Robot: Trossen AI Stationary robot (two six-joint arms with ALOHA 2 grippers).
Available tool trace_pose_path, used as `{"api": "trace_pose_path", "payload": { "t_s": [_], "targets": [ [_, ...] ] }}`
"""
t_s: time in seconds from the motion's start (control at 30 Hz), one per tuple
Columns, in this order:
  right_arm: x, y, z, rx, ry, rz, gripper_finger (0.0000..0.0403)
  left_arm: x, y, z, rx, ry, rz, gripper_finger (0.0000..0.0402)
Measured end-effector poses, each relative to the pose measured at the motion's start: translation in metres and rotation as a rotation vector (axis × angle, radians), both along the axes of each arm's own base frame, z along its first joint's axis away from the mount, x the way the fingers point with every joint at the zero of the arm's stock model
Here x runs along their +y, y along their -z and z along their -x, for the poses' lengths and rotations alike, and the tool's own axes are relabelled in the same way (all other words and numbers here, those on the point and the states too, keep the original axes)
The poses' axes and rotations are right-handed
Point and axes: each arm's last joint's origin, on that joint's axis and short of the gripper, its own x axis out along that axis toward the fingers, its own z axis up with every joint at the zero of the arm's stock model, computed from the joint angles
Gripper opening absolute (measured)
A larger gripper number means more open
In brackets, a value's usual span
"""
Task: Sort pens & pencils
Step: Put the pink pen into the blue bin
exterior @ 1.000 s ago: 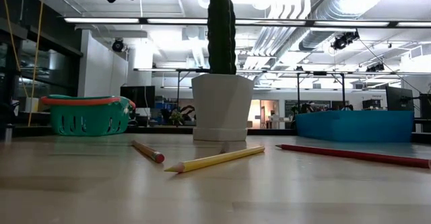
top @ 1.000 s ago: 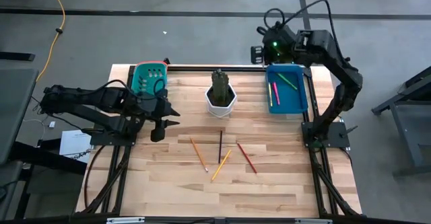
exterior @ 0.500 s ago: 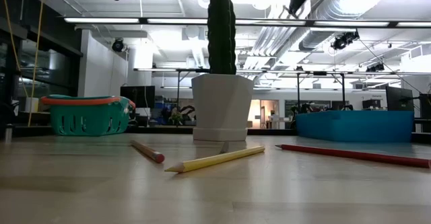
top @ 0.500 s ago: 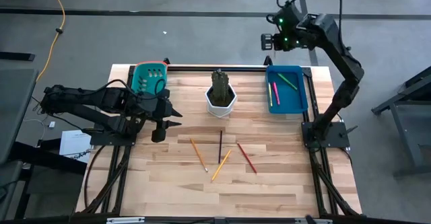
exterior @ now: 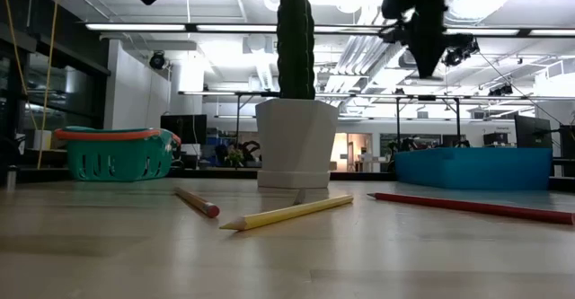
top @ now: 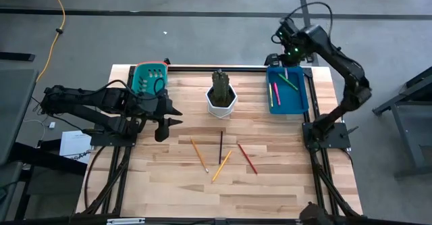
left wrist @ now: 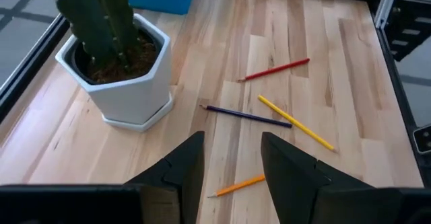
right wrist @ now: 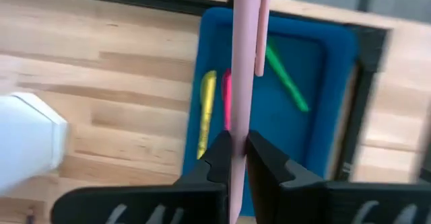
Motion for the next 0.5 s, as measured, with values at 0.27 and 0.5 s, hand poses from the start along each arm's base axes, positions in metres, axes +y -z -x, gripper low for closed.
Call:
{"api": "trace_pose_path", "payload": {
  "t_s": [0.27, 0.5],
  "targets": [
    [0.018, 0.046, 0.036, -0.166, 0.081, 0.004, 0.0012, 0.0, 0.0, 0.0, -0.006, -0.029, 0.019, 0.0133],
    [0.028, 0.087, 0.053, -0.13, 0.096, -0.079, 0.0012, 0.001, 0.0, 0.0, -0.009, -0.051, 0.018, 0.0133]
  ]
}}
